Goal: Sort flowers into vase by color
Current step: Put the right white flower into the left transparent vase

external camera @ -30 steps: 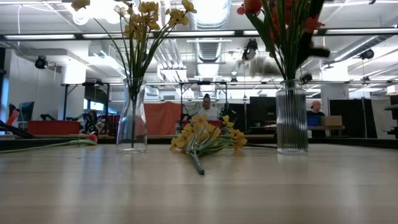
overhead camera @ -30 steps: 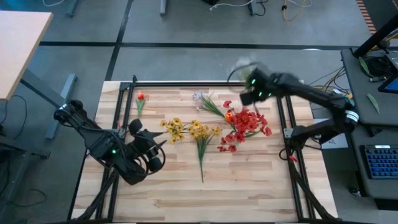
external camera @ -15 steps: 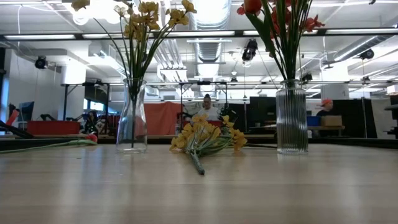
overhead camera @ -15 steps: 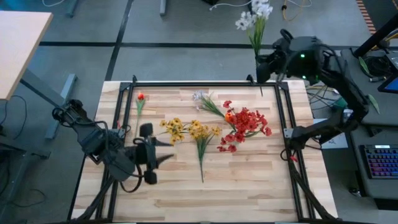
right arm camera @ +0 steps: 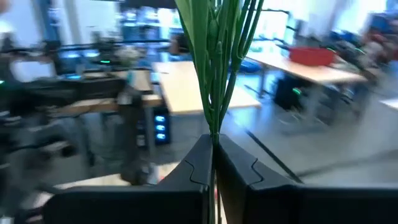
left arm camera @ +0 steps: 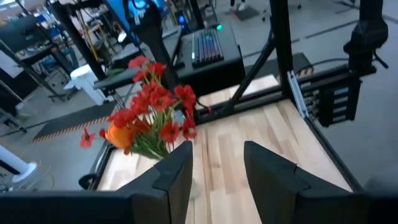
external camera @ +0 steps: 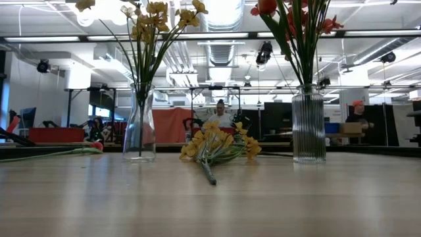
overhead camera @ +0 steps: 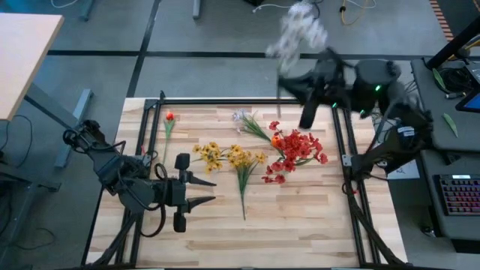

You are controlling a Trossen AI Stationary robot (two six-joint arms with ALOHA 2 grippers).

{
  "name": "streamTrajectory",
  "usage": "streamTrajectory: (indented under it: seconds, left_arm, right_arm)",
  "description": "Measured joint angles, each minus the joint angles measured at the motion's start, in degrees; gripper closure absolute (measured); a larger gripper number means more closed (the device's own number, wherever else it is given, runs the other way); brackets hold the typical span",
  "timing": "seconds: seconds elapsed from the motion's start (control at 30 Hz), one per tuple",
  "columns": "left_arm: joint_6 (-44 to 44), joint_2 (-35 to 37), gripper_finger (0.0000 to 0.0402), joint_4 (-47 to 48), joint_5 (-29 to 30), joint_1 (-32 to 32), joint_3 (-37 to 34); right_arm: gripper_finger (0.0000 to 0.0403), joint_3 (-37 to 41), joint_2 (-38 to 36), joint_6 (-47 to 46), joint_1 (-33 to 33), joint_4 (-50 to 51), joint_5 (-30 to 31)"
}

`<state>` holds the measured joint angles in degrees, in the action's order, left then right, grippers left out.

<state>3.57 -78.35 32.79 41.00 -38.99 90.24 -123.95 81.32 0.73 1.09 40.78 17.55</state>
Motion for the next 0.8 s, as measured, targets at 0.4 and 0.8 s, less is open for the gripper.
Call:
streamTrajectory:
  seconds: [0.4,0.8]
  left_arm:
    - [2.2,0.0,0.0271,-6.9,5.7,0.9,0.0]
    - [5.0,0.4,0.0271,-10.7,12.9,0.9,0.0]
  right_arm:
    - [0.0394,-7.6,15.7,3.4,9.9,-5.1,-6.0]
    - [0.0394,-7.8,20.8,0.7,12.3,-8.1,-11.4]
